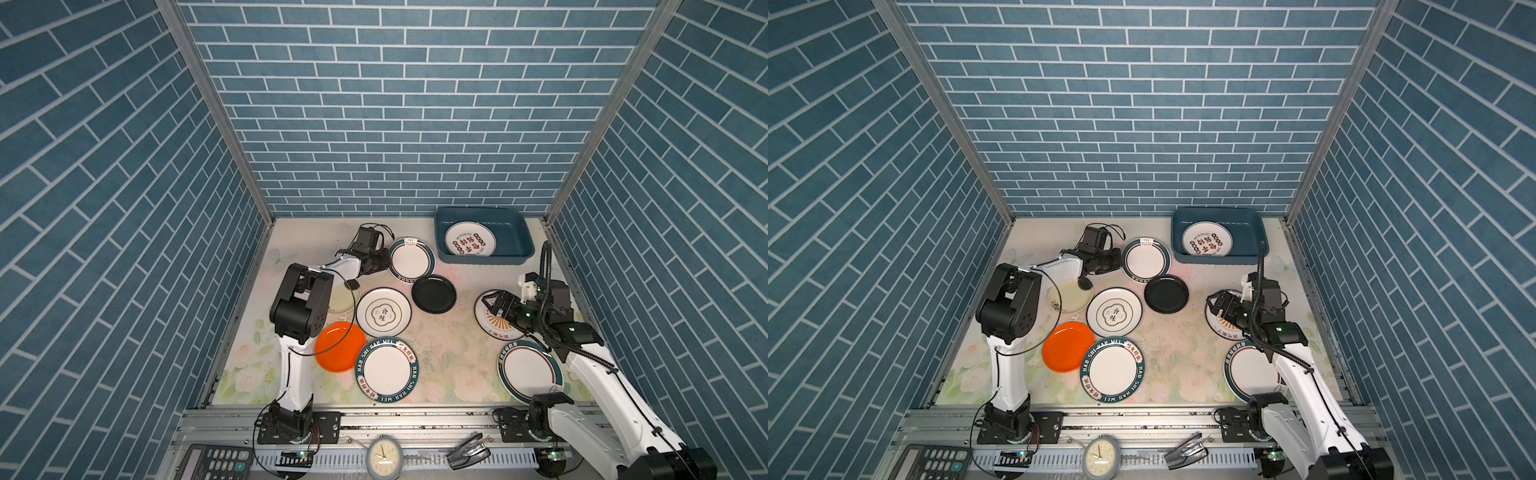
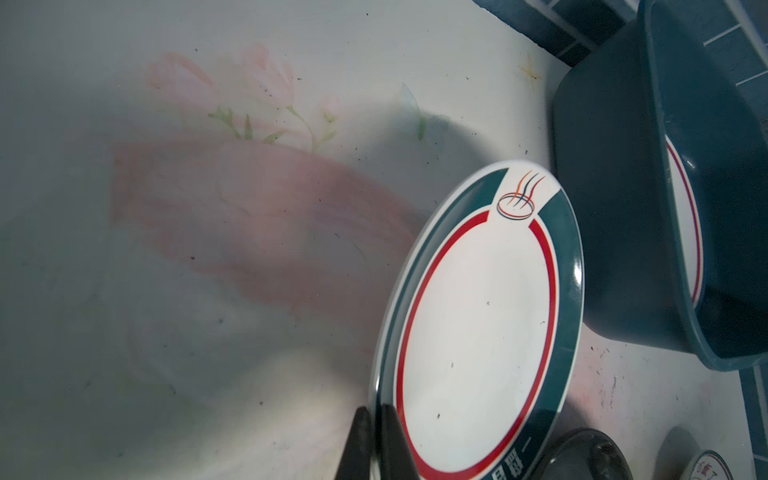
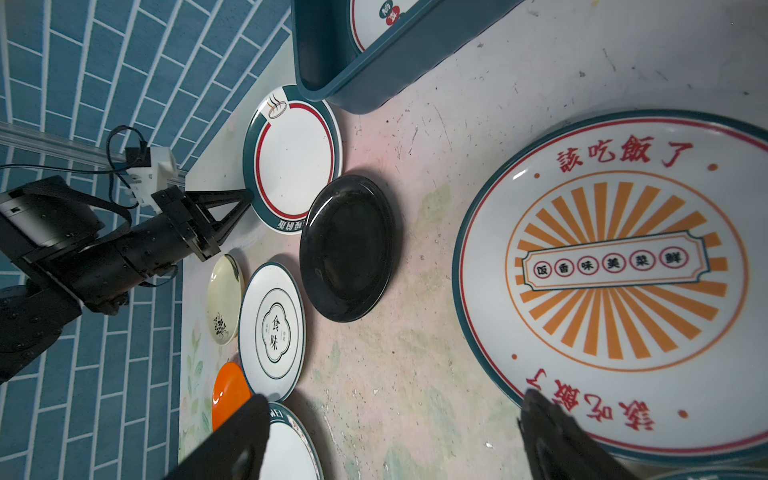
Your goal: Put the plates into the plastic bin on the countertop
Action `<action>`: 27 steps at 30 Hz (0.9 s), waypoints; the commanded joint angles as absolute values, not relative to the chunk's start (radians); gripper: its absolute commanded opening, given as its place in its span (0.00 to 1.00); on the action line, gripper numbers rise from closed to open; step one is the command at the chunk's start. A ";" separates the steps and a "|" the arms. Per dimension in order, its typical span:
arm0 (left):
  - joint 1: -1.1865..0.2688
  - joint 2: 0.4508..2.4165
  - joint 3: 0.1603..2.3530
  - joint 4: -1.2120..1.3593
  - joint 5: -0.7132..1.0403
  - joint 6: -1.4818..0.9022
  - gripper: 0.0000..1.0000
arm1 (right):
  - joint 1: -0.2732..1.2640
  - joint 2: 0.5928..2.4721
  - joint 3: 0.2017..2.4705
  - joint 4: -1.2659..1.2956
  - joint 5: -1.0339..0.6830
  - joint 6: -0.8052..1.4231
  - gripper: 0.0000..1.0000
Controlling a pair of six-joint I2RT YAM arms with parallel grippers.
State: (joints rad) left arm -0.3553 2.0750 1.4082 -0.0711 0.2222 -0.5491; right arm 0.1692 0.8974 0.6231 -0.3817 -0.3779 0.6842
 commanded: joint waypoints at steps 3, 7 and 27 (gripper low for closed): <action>-0.334 2.019 1.384 -0.123 0.158 -0.520 0.00 | 0.167 0.910 0.663 -0.375 -0.383 0.704 0.93; -0.325 1.983 1.370 -0.120 0.134 -0.518 0.00 | 0.167 0.911 0.661 -0.372 -0.382 0.704 0.93; -0.290 1.866 1.303 -0.123 0.092 -0.509 0.00 | 0.168 0.929 0.649 -0.367 -0.381 0.730 0.92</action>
State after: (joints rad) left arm -0.2985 1.9057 1.3220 -0.1150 0.1081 -0.5255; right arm 0.1692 0.9192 0.6285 -0.3798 -0.3782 0.6983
